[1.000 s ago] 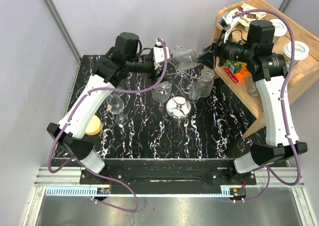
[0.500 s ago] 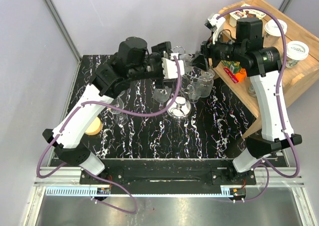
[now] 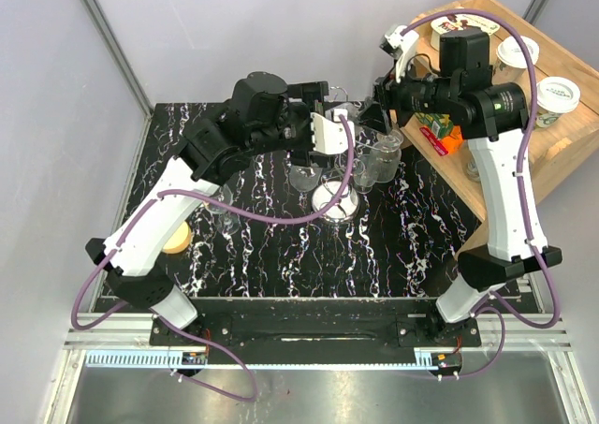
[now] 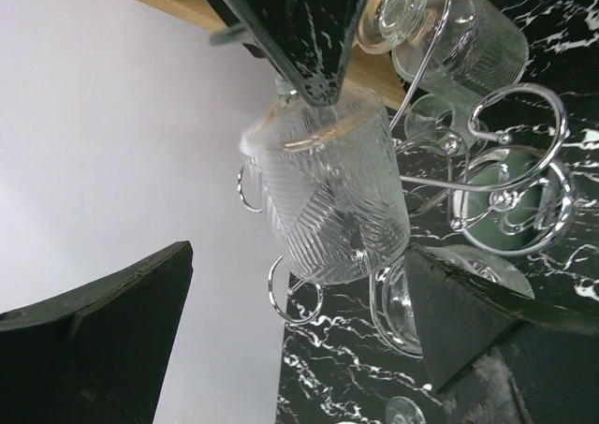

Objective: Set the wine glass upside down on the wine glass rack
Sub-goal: Turn the wine glass upside down at the wine rack.

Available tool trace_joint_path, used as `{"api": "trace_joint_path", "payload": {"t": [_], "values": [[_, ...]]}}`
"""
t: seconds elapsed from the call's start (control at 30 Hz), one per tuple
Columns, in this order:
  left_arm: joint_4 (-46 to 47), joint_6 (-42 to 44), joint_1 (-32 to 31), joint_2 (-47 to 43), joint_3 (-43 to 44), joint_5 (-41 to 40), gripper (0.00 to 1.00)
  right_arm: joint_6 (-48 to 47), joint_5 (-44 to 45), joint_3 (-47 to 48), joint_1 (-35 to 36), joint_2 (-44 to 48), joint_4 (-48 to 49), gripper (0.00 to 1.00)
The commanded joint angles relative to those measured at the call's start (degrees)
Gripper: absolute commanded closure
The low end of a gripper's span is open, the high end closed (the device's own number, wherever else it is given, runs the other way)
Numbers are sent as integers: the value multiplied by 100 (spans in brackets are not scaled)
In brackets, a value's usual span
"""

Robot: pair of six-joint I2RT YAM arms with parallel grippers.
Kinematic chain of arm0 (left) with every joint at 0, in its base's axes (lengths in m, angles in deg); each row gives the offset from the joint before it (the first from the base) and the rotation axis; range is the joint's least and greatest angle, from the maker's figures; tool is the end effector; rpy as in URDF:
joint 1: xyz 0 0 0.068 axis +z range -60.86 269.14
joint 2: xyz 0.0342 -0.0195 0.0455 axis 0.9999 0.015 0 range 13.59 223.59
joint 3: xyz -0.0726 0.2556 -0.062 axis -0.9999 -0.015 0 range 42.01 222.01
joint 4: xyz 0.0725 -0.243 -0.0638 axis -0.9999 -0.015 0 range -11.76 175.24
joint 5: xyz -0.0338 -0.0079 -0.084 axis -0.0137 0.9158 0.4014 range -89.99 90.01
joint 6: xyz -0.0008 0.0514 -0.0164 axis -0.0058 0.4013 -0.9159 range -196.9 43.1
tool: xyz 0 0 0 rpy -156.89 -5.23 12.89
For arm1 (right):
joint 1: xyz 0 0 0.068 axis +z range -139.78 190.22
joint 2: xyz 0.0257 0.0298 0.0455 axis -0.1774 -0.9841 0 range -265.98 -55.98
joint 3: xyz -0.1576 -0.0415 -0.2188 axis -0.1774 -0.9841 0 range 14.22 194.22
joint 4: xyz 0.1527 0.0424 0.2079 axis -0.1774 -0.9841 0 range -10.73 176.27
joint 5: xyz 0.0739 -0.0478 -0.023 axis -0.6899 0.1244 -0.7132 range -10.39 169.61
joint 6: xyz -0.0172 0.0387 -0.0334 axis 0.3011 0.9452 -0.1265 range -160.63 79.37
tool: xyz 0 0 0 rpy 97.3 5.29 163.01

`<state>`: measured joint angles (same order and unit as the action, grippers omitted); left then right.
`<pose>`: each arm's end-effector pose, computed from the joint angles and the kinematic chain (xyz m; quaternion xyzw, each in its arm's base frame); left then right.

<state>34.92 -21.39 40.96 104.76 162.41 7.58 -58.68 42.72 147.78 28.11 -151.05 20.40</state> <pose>0.2045 -0.2356 0.5102 0.6700 0.4790 -0.0182 0.5668 0.2683 0.1090 0.5288 -0.4064 0.7203 0.2696 0.4933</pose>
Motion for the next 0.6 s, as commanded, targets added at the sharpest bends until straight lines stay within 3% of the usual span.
{"api": "trace_joint_path", "payload": {"t": [0.0, 0.27, 0.57], "values": [[243, -750, -42, 75, 343, 288, 1, 169, -38, -189, 101, 436, 583, 100], [374, -1849, -7, 330, 440, 842, 1, 398, -30, -655, 153, 788, 1119, 100], [418, -2210, 63, 497, 476, 728, 1, 468, -29, -690, 188, 893, 1155, 100]]}}
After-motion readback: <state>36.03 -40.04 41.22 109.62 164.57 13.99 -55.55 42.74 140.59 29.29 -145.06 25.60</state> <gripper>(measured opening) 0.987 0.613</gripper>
